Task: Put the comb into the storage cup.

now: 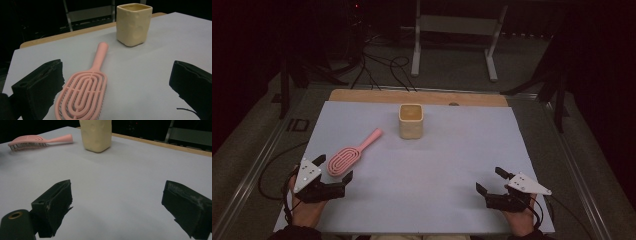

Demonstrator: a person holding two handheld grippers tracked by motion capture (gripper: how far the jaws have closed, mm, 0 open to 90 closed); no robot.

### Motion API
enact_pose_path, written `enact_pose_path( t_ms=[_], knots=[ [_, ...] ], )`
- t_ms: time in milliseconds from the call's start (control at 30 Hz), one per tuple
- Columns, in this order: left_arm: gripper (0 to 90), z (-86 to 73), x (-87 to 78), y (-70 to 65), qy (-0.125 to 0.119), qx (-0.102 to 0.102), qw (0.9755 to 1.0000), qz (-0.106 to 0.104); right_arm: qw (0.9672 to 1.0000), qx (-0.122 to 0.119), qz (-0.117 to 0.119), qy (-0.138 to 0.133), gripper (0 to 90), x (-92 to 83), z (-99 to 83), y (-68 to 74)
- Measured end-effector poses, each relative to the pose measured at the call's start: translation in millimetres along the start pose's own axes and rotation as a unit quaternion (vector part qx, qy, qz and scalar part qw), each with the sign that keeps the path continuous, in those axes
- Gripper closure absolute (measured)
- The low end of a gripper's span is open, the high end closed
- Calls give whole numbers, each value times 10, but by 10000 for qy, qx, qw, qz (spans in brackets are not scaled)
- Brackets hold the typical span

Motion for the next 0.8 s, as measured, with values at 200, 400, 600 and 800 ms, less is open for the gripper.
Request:
enact_pose_path(
  t_ms=[200, 400, 600, 800],
  knots=[
    [0, 9, 3, 33, 16, -65, 10000, 3, 10000, 13, -15, 4, 92, 4, -8, -5],
    [0, 49, 25, 71, 75, -82, 9999, 9, 10000, 28, -58, 10, 92, 18, -16, -14],
    [0, 131, 18, 131, 75, -104, 9999, 41, 10000, 35, -67, 54, 92, 45, -29, -2],
    [0, 224, 21, 189, 155, -47, 9998, 121, 9999, 43, -90, 41, 92, 33, -30, -5]
  ],
)
Point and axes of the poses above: each handheld gripper's, and its own axes: x roughly forward along the jaws, z roughly out of its top, y roughly to its left, the point moved 2 cm from there along x, roughly forward along the jaws, and after that the axes turned 2 degrees about -z, right-handed, at the moved point
